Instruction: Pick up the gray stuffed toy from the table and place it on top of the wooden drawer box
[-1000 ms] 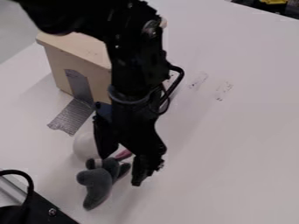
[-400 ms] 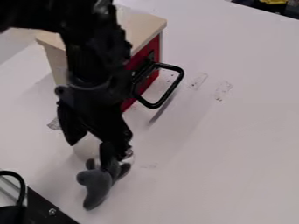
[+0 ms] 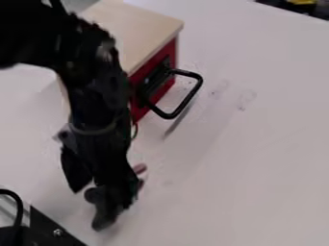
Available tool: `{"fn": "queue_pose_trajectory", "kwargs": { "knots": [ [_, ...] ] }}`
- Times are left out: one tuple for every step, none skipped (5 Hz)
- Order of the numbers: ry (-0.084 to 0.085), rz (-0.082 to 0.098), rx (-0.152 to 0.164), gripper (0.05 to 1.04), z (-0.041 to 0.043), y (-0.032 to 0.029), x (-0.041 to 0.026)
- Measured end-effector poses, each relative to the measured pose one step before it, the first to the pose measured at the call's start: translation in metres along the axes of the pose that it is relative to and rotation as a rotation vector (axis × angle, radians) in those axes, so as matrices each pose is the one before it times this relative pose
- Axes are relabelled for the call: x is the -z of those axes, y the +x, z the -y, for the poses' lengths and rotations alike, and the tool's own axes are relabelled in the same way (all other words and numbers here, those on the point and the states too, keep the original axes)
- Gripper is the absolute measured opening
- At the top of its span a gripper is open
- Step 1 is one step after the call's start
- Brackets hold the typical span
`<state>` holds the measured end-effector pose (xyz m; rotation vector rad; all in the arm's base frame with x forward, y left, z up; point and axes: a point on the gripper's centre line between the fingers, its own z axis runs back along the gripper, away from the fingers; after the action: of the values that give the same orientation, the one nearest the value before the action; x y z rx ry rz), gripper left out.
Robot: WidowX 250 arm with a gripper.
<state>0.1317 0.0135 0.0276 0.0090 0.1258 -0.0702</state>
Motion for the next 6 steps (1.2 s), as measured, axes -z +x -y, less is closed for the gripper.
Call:
{"fn": "queue_pose_trajectory", "kwargs": {
  "knots": [
    [0.0081, -0.0518, -0.0007, 1.0, -0.0027, 0.00323, 0.02134],
    [-0.004, -0.018, -0.0132, 0.975, -0.00025, 0.00561, 0.00835],
    [0.0149, -0.0066, -0.0085, 0.713, 0.00088, -0.00075, -0.00286],
    [0.0182, 0.0571, 0.0115, 0.48, 0.0021, 0.00391, -0.02652],
    [-0.0107, 0.0785, -0.0138, 0.394, -0.00019, 0.01255, -0.04675],
    [-0.0138, 0.0853, -0.0152, 0.381, -0.01259, 0.0235, -0.04684]
  ]
}}
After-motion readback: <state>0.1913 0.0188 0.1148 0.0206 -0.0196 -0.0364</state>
